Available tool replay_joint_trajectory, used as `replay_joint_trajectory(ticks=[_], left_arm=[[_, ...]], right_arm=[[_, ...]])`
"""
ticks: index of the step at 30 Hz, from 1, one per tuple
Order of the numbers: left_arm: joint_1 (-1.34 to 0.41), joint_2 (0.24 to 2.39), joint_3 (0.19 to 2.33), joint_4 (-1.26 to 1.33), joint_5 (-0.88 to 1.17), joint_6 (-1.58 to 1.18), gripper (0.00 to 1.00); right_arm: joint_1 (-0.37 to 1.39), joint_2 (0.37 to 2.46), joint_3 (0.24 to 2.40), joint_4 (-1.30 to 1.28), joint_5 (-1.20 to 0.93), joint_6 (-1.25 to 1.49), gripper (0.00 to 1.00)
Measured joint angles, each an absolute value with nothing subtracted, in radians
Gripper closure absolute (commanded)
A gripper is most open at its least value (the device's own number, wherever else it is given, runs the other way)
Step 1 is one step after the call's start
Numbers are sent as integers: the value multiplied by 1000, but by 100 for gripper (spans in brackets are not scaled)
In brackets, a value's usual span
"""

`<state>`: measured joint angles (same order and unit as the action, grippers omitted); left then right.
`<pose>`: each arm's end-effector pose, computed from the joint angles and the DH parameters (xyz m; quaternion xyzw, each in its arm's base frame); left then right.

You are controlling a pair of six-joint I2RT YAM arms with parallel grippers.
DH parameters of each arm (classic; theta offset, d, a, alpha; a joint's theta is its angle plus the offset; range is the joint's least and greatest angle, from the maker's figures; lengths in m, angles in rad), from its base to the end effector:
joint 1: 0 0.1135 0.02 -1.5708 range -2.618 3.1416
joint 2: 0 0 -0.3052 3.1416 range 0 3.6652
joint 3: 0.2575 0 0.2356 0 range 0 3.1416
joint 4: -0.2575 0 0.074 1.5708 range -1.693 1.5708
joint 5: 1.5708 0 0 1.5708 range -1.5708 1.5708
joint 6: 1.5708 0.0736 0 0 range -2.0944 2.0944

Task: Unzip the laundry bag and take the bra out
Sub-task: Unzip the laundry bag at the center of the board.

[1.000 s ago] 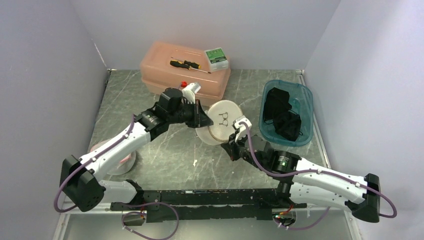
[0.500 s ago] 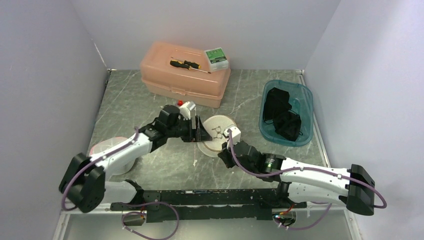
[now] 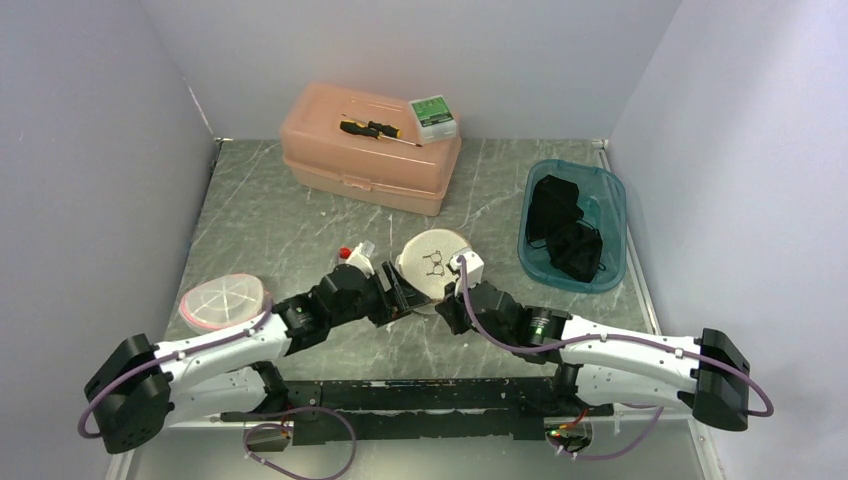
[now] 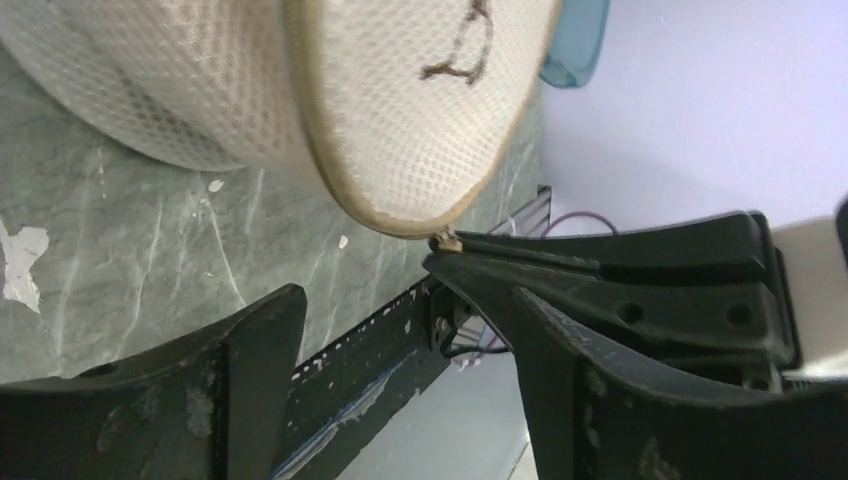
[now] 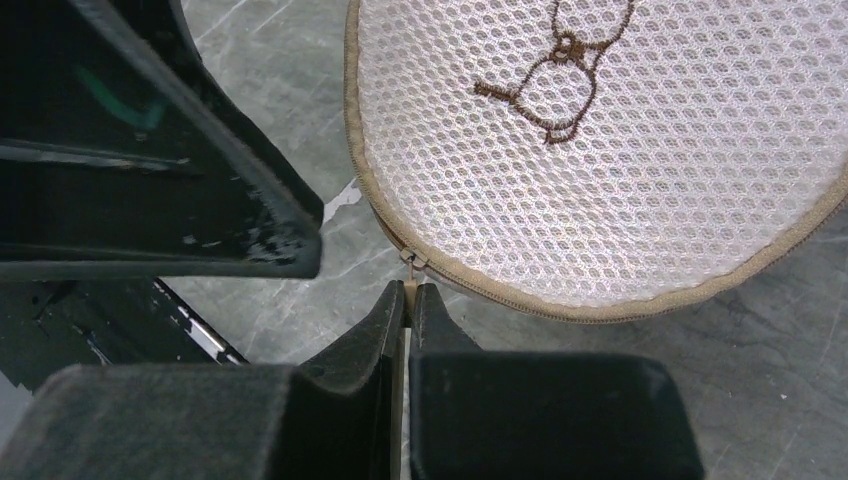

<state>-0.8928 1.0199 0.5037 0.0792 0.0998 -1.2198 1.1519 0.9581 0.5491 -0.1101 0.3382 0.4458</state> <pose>0.1332 -0.1770 0.2510 -0.1107 0.8356 -0.4876 0.2273 0.1044 0.1745 0.2565 -0.2155 0.8292 0.2530 0.4494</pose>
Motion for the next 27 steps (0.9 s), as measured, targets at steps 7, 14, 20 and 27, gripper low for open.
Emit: replay_joint_trajectory(ticks=[7, 14, 20, 27], left_arm=[[-926, 1103, 491, 151, -45, -1354, 34], [-927, 1144, 508, 182, -102, -1386, 45], [-927, 1205, 508, 210, -110, -1398, 57], [-927, 1209, 524, 220, -130, -1388, 76]], right_arm=[[1152, 972, 549, -110, 340, 453, 100], [1152, 969, 549, -111, 340, 456, 100], [1152, 979, 549, -111, 339, 455, 100], [1152, 986, 549, -111, 339, 454, 100]])
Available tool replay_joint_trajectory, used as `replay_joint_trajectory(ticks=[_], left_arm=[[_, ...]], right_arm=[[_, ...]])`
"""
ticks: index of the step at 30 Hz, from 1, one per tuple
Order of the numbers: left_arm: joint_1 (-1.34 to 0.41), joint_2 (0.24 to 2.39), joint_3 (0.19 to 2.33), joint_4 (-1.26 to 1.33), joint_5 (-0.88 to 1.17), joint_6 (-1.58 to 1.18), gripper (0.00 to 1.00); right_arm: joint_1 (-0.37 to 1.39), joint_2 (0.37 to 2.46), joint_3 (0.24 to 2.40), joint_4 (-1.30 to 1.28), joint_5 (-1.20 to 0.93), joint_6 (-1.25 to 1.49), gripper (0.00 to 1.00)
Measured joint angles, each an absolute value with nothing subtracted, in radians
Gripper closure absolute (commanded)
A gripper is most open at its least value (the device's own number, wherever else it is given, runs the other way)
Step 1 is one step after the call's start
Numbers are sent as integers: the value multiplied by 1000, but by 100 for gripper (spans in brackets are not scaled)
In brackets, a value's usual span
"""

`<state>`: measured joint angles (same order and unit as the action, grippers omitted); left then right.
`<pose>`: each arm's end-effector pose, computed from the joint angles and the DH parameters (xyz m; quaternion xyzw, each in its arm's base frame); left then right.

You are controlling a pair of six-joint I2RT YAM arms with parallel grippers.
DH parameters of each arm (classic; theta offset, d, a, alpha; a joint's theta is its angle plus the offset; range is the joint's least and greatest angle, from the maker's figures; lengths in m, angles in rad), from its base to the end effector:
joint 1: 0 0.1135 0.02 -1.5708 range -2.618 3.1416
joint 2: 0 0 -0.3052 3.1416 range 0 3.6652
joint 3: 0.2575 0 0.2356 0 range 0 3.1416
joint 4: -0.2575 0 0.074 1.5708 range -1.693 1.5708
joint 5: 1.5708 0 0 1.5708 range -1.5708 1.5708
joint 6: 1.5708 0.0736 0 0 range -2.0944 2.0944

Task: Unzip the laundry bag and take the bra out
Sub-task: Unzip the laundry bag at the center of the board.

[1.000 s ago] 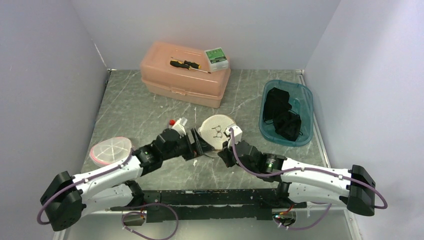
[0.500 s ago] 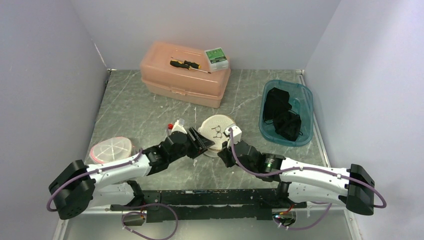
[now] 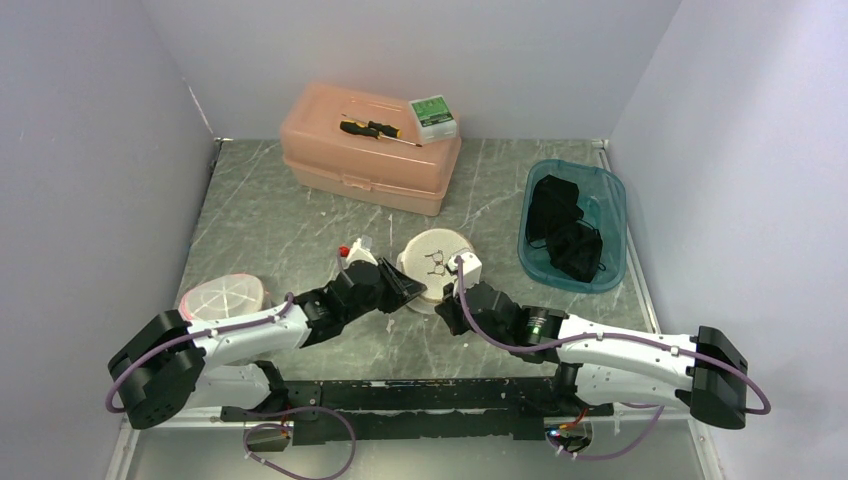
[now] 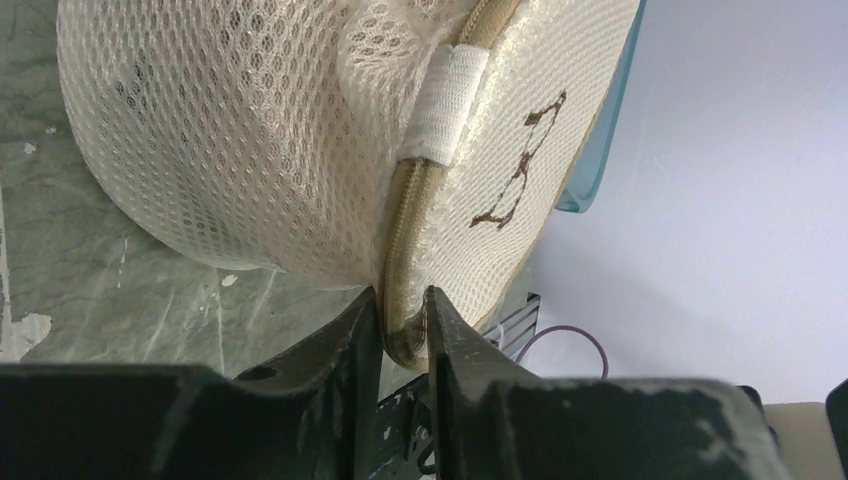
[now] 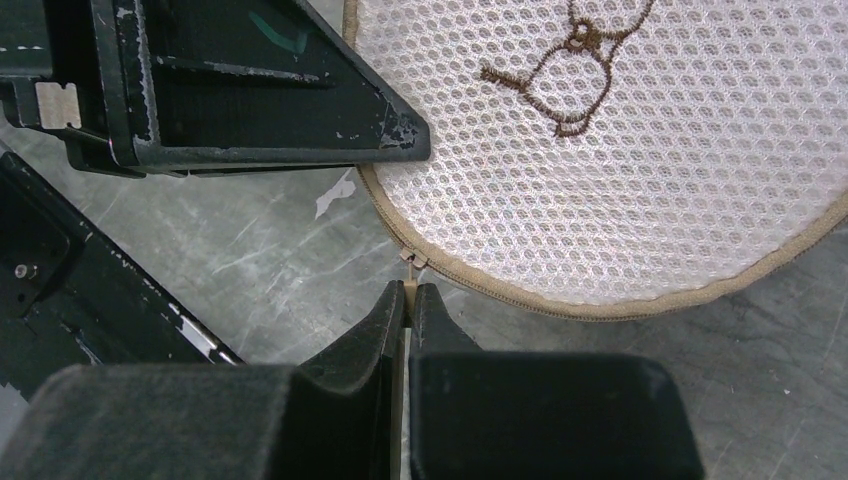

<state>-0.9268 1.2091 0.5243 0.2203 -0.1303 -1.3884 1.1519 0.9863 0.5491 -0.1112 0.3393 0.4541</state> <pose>0.1624 -0.2004 0.2355 -0.2275 0.8187 -0.4579 0.2612 0.1061 0.1780 0.2512 -0.2163 0.8361 0.2446 0.4409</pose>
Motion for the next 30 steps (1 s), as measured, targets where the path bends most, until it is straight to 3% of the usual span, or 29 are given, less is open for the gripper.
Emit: replay_joint_trajectory(ticks=[8, 30], left_arm=[[-928, 1226, 524, 228, -137, -1368, 97], [-846, 1096, 591, 76, -23, -1086, 97]], right_arm=[[1152, 963, 529, -112, 340, 456, 100], [943, 853, 503, -213, 334, 471, 100]])
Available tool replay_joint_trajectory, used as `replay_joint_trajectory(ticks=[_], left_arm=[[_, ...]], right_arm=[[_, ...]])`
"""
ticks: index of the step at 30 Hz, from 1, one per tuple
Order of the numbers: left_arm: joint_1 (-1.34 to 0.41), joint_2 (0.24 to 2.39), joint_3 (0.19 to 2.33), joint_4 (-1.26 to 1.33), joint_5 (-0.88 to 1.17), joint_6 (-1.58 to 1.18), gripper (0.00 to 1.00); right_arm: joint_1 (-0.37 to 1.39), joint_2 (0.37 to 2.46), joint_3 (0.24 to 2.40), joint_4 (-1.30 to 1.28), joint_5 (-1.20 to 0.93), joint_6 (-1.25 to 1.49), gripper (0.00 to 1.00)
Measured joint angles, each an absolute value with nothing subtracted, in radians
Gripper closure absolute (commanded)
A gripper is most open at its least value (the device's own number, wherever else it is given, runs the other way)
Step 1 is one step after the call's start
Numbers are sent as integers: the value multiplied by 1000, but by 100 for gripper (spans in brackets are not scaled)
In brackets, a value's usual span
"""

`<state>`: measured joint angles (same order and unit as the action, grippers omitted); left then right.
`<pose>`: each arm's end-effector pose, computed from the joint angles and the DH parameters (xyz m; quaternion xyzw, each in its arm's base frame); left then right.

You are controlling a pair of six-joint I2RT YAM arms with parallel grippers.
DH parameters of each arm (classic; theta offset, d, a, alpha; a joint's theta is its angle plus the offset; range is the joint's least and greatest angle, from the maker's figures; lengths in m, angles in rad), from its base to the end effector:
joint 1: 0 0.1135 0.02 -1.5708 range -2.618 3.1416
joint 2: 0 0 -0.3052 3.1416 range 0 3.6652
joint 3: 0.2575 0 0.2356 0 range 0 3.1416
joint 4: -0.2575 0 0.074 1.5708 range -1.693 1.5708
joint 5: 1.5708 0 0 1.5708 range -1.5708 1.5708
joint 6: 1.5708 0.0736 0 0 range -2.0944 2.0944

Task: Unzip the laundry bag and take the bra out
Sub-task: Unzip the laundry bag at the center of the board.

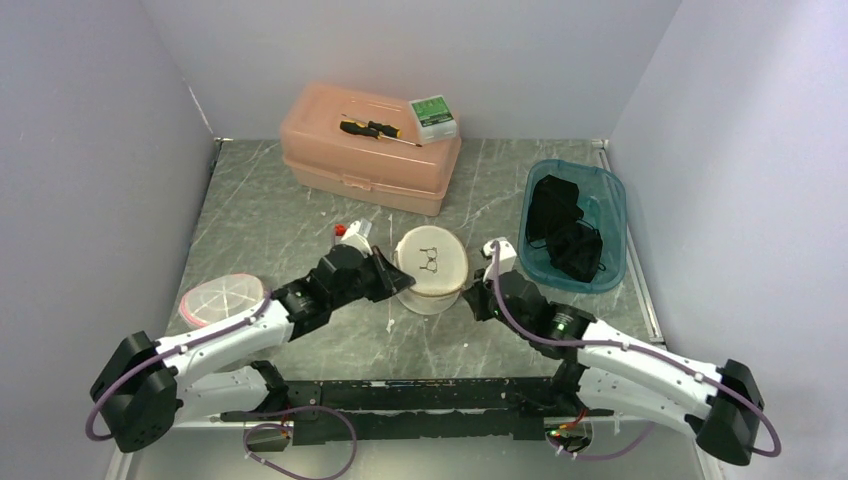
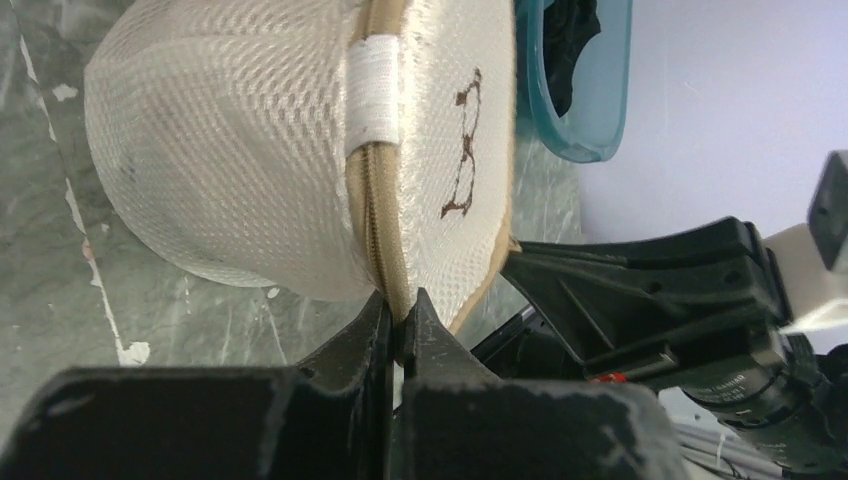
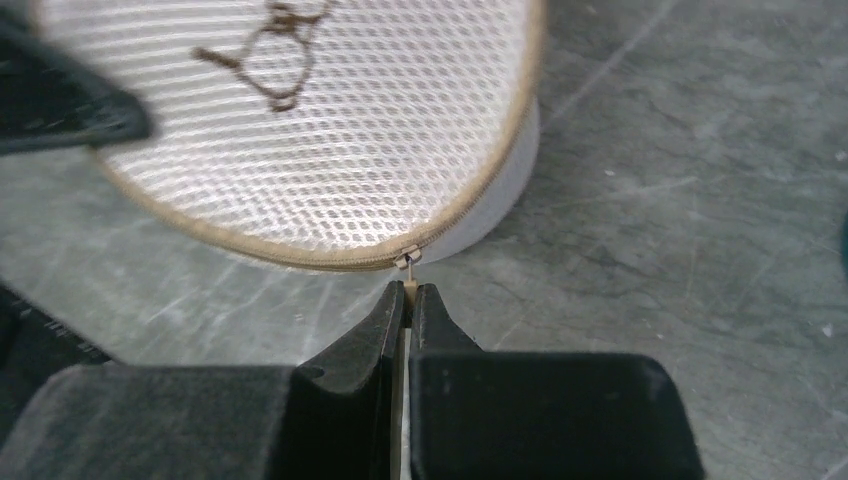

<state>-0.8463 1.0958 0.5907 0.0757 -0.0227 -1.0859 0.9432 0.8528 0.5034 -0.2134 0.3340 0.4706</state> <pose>0.1623 -0.1809 0.2657 -0.1066 0.8347 -0.4390 0.3150 0.1224 0.1277 0.2452 -0.1241 0.8583 0.1986 0.4566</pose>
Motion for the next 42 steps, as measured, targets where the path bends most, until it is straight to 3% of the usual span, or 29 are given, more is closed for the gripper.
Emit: replay_joint_trajectory(ticks=[5, 11, 18, 19, 25, 26, 35, 42], left_arm=[[-756, 1089, 712, -68, 105, -915, 97], [-746, 1107, 933, -203, 150, -683, 95], [-696, 1189, 836, -121, 215, -582, 87], [-685, 1204, 815, -110, 224, -585, 81], [-644, 1219, 698, -98, 221, -634, 10], [-644, 1190, 685, -101, 203, -652, 7], [-658, 758, 517, -57, 78, -967, 6], [-904, 892, 454, -35, -76, -1239, 7]], right_arm=[[1041, 714, 507, -204, 318, 402, 100], [1168, 759, 582, -191, 359, 369, 100], [1201, 878, 524, -96, 393, 422, 100], [1201, 894, 513, -84, 392, 430, 100], [1206, 986, 482, -36, 392, 475, 100], [1206, 989, 482, -31, 393, 479, 100], [1206, 988, 482, 2, 430, 499, 100], [1206, 1040, 483, 21, 441, 499, 100]])
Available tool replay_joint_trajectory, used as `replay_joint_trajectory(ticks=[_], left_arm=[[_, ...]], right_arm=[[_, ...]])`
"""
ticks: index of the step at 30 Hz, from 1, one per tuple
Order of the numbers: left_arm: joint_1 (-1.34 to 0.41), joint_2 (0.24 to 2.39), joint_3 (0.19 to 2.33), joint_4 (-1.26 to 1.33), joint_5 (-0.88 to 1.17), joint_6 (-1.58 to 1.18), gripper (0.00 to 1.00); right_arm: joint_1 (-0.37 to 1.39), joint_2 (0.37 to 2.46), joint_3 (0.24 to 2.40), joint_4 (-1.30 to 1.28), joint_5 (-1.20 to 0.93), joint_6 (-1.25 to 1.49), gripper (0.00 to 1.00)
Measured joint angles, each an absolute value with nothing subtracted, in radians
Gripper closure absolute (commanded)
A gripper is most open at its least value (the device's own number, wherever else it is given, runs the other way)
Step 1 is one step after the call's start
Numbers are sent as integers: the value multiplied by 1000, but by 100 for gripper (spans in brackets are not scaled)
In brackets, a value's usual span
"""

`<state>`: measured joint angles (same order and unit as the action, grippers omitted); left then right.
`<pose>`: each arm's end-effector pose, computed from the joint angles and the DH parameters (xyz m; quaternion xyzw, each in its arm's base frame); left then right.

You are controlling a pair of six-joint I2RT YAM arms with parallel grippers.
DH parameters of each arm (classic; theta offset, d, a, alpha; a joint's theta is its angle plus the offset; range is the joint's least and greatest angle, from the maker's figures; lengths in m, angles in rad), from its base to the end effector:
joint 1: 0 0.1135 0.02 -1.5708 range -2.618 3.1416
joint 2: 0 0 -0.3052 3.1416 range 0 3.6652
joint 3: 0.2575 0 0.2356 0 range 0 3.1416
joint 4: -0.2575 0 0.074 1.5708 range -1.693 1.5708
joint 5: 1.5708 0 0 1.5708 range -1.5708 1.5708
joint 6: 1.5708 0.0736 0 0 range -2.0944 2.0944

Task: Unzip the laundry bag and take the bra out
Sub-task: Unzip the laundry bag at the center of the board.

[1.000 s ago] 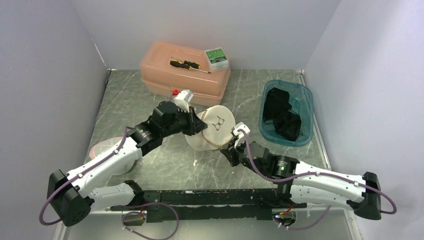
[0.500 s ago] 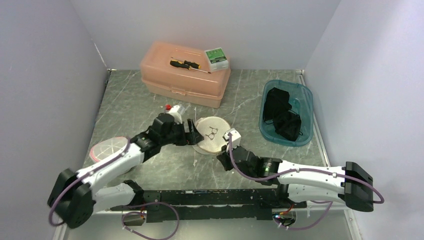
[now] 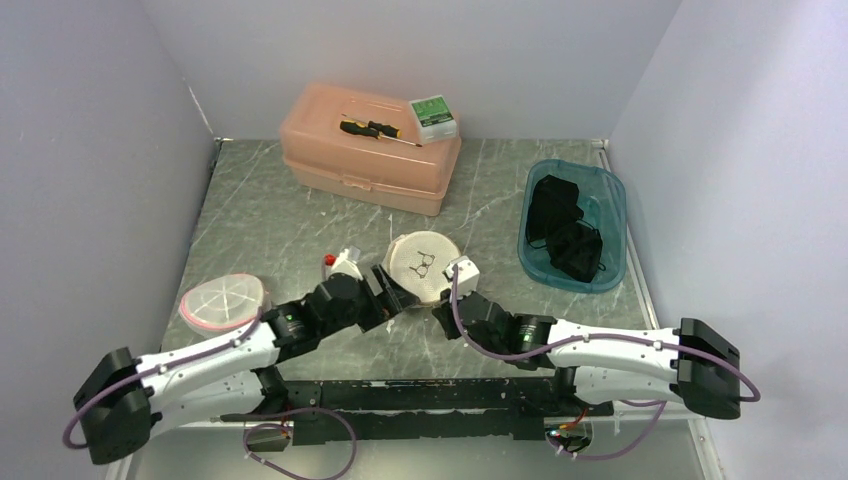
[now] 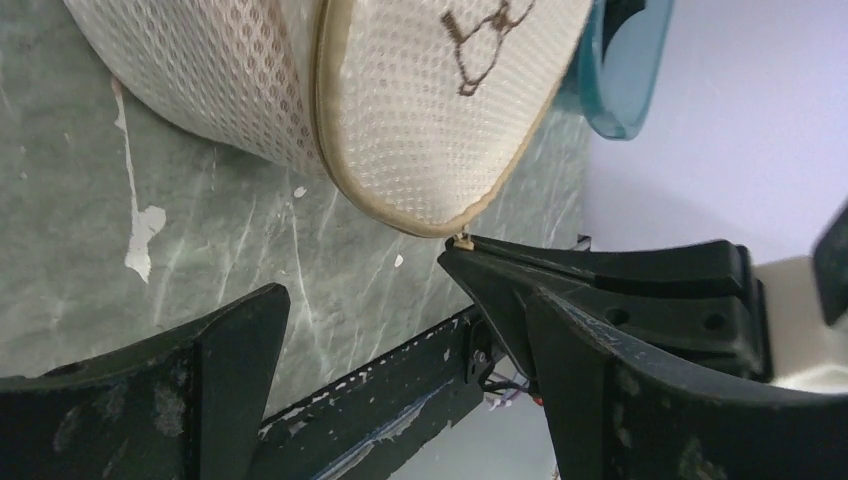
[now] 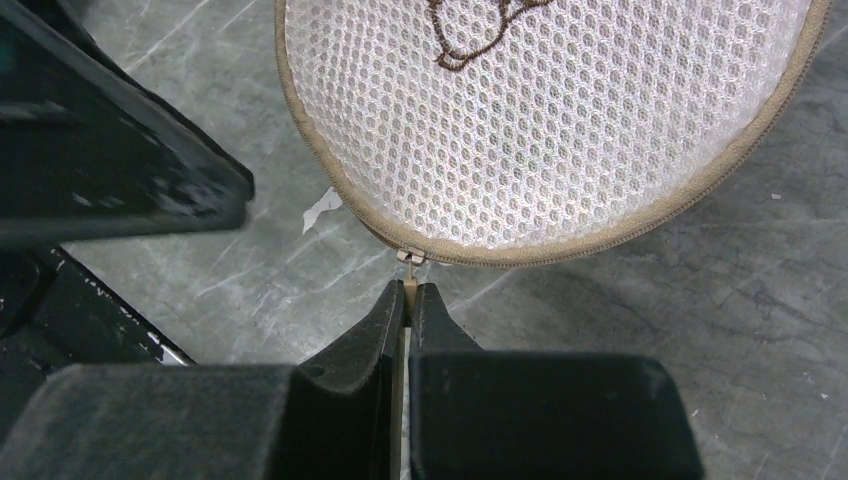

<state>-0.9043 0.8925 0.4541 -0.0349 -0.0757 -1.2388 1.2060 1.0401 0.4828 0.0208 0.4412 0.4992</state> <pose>0.1227 -0.1470 0.2416 -0.1614 0.8374 -0.4422 0.2779 0.1048 0.1863 0.2353 -0.1920 0.8332 0.2381 0.4607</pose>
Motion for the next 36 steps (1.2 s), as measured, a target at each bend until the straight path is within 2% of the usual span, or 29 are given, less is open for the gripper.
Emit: replay_joint_trajectory(ticks=[9, 16, 20, 26, 32, 36], left_arm=[[-966, 1098, 511, 30, -187, -1396, 21], [-966, 1175, 519, 77, -233, -1457, 55], [-966, 1208, 520, 116, -236, -1474, 68], [-966, 1206, 520, 123, -249, -1486, 97], [-968, 1174, 520, 122, -257, -1483, 97], [-968, 1145, 520, 110, -261, -1478, 97]], right_arm=[[1206, 1045, 483, 25, 441, 499, 100], [1206, 1024, 483, 25, 437, 499, 100], [1206, 1022, 483, 25, 432, 499, 100], [1206, 1019, 483, 25, 425, 499, 100], [1183, 1019, 483, 8, 428, 501, 100], [1096, 1017, 483, -19, 413, 519, 100]])
